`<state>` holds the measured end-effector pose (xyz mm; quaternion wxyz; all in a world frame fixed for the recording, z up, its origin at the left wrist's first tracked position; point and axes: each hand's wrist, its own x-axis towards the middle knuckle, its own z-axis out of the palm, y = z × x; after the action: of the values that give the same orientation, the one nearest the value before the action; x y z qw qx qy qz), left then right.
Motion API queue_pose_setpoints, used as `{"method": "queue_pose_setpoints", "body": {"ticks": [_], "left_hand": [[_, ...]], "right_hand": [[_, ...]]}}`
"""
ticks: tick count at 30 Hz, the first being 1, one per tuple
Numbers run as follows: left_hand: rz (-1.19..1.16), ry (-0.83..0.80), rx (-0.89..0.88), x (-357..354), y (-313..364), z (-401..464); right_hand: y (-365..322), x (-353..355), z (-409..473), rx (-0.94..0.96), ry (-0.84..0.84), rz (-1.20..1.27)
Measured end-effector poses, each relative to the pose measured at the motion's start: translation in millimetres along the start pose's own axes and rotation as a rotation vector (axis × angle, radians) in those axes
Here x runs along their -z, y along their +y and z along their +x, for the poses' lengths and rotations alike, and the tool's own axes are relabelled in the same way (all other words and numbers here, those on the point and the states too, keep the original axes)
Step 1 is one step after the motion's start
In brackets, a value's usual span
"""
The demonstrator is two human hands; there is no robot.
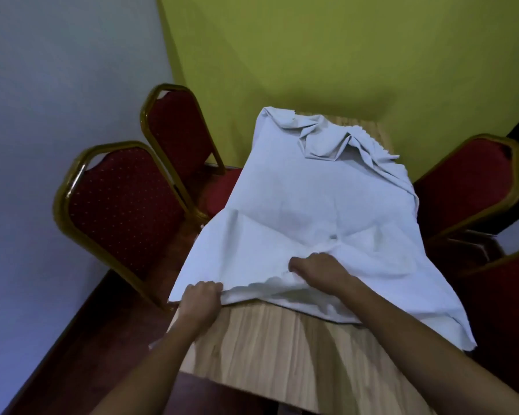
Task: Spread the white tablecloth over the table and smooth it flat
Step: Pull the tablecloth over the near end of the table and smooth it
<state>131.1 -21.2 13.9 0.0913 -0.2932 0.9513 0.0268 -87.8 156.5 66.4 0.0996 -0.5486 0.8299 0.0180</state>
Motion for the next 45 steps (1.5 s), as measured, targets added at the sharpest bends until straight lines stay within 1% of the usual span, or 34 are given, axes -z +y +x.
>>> {"method": "queue_pose_setpoints", "body": {"ticks": [1, 3, 5, 6, 9, 10, 12, 14, 15, 16, 19, 21, 22, 23, 24, 25, 26, 27, 28, 29, 30, 31, 32, 33, 34, 37, 38, 41, 43, 45], "left_hand": [[0.003, 0.003, -0.006, -6, -13, -8], [0.008, 0.035, 0.018, -14, -36, -22], [-0.013, 0.024, 0.042, -15, -54, -32], [-0.008, 0.029, 0.051, -13, -60, -37], [0.044, 0.019, 0.048, -18, -68, -49], [0.038, -0.012, 0.045, -18, -70, -57], [-0.058, -0.134, 0.082, -20, -79, -69], [-0.189, -0.217, 0.092, -22, -92, -79], [-0.234, -0.248, 0.078, -23, -99, -83], [-0.263, -0.279, 0.073, -27, -105, -85], [-0.321, -0.384, 0.087, -27, -114, -99], [-0.336, -0.481, 0.081, -26, -108, -107], [-0.329, -0.570, 0.055, -24, -102, -111], [-0.288, -0.684, 0.012, -23, -97, -114], [-0.258, -0.749, 0.006, -24, -94, -116], [-0.279, -0.747, 0.070, -27, -92, -118], [-0.330, -0.705, 0.155, -25, -90, -118], [-0.347, -0.606, 0.208, -23, -89, -118], [-0.301, -0.445, 0.259, -21, -86, -115], [-0.221, -0.231, 0.285, -17, -83, -113], [-0.220, -0.045, 0.325, -10, -78, -111], [-0.278, 0.090, 0.344, -5, -72, -108], [-0.348, 0.166, 0.354, -1, -64, -104], [-0.395, 0.185, 0.338, 0, -60, -97], [-0.423, 0.159, 0.314, 0, -56, -92], [-0.527, -0.026, 0.300, -16, -41, -78], [-0.506, -0.064, 0.302, -23, -36, -77], [-0.351, -0.048, 0.299, -31, -35, -78], [-0.373, -0.026, 0.314, -30, -42, -82], [-0.448, 0.017, 0.365, -30, -48, -89]], "right_hand": [[-13, 3, -4, 0.068, -0.039, -0.010], [-41, 6, -13, 0.136, -0.032, 0.042], [-71, 6, -23, 0.127, -0.023, 0.103], [-87, 6, -29, 0.106, -0.053, 0.131], [-126, -1, -49, 0.042, -0.229, 0.193], [-139, -4, -58, 0.044, -0.300, 0.193], [-156, -13, -73, 0.046, -0.484, 0.212], [-165, -14, -85, -0.010, -0.683, 0.306], [-168, -13, -89, -0.025, -0.705, 0.338], [-167, -11, -90, -0.016, -0.637, 0.337], [-157, -5, -83, 0.008, -0.172, 0.375], [-138, -3, -74, 0.019, 0.043, 0.351], [-125, -3, -69, 0.018, 0.099, 0.262], [-113, -4, -68, -0.015, 0.098, 0.145], [-99, -7, -68, -0.083, 0.031, 0.034], [-87, -13, -71, -0.163, -0.064, -0.042], [-75, -23, -76, -0.246, -0.155, -0.066], [-66, -33, -83, -0.315, -0.229, -0.046], [-59, -42, -92, -0.364, -0.290, 0.004], [-54, -51, -100, -0.386, -0.334, 0.050], [-52, -58, -108, -0.387, -0.359, 0.080], [-52, -64, -113, -0.380, -0.365, 0.092], [-53, -68, -118, -0.371, -0.357, 0.092], [-54, -70, -121, -0.370, -0.343, 0.093], [-54, -72, -122, -0.372, -0.330, 0.097], [-52, -73, -126, -0.372, -0.315, 0.096], [-52, -71, -128, -0.362, -0.305, 0.083], [-55, -63, -131, -0.335, -0.238, 0.008], [-60, -51, -129, -0.331, -0.205, -0.006], [-60, -36, -121, -0.317, -0.227, -0.024]]}}
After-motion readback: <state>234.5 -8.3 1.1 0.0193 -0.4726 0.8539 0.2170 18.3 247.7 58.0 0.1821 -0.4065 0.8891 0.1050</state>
